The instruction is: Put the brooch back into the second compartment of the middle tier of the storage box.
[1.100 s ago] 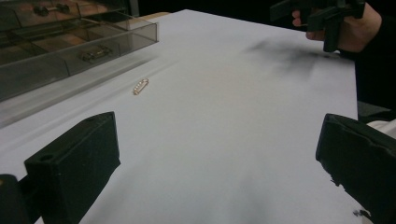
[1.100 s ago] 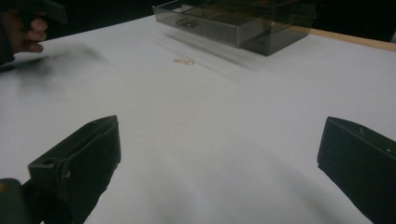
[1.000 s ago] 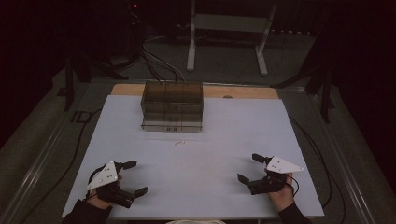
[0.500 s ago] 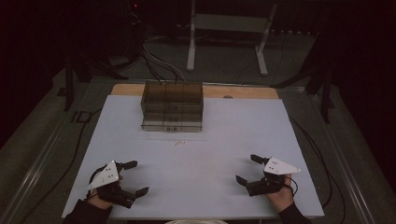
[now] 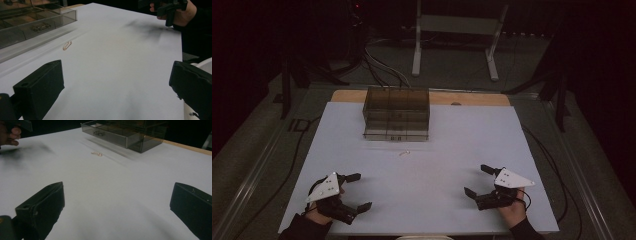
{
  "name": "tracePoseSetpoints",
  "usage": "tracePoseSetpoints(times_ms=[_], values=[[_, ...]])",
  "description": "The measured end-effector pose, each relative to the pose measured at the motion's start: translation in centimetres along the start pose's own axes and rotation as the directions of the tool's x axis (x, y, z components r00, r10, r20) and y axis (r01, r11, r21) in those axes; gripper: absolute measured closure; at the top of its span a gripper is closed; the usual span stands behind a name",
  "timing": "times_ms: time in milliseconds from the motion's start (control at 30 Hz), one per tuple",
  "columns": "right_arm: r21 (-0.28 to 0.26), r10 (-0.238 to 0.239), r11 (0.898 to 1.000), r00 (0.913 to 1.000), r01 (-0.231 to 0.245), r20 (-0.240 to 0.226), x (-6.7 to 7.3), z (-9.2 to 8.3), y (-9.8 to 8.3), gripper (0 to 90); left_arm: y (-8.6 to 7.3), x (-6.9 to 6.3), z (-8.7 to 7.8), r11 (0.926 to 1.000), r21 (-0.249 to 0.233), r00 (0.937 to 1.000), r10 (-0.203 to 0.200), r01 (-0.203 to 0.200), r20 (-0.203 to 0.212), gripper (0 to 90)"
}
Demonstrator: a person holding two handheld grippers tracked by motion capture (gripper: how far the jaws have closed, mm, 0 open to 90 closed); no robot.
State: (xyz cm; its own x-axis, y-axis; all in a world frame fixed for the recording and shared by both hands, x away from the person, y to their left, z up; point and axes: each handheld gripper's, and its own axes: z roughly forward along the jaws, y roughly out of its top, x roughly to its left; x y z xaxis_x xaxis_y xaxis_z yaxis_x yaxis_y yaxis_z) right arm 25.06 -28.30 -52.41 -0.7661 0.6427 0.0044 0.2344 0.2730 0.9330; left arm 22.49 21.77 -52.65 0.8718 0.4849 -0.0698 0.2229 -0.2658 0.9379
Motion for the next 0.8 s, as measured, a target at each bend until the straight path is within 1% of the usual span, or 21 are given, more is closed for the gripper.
tracePoseSetpoints(times_ms=[67, 167, 267, 333, 467, 800], values=[[0.006, -0.012, 1.0, 0.9999, 0.012, 0.004, 0.1, 0.1, 0.0, 0.0, 0.2, 0.0, 0.0, 1.0, -0.008, 1.0, -0.002, 0.002, 0.001, 0.6], [0.004, -0.005, 1.0, 1.0, 0.005, 0.005, 0.1, 0.1, 0.1, 0.0, 0.5, -0.1, 0.0, 1.0, -0.008, 1.0, 0.002, -0.002, 0.006, 0.6], [0.009, -0.005, 1.0, 1.0, 0.005, 0.007, 0.1, 0.1, 0.0, 0.0, 1.0, -0.1, 0.2, 0.9999, -0.01, 0.9999, 0.007, -0.007, 0.012, 0.6], [0.009, -0.007, 1.0, 0.9999, 0.007, 0.008, 0.1, 0.1, 0.0, 0.0, 1.4, -0.1, 0.4, 0.9999, -0.012, 0.9999, -0.001, 0.001, 0.013, 0.6], [0.011, -0.008, 1.0, 0.9999, 0.008, 0.01, 0.1, 0.2, 0.0, 0.0, 2.2, -0.1, 0.8, 0.9999, -0.014, 0.9999, 0.005, -0.005, 0.012, 0.6], [0.006, -0.009, 1.0, 0.9998, 0.009, 0.016, 0.1, 0.1, 0.1, 0.0, 3.6, 0.5, 1.7, 0.9998, -0.02, 0.9999, 0.009, -0.009, 0.01, 0.6]])
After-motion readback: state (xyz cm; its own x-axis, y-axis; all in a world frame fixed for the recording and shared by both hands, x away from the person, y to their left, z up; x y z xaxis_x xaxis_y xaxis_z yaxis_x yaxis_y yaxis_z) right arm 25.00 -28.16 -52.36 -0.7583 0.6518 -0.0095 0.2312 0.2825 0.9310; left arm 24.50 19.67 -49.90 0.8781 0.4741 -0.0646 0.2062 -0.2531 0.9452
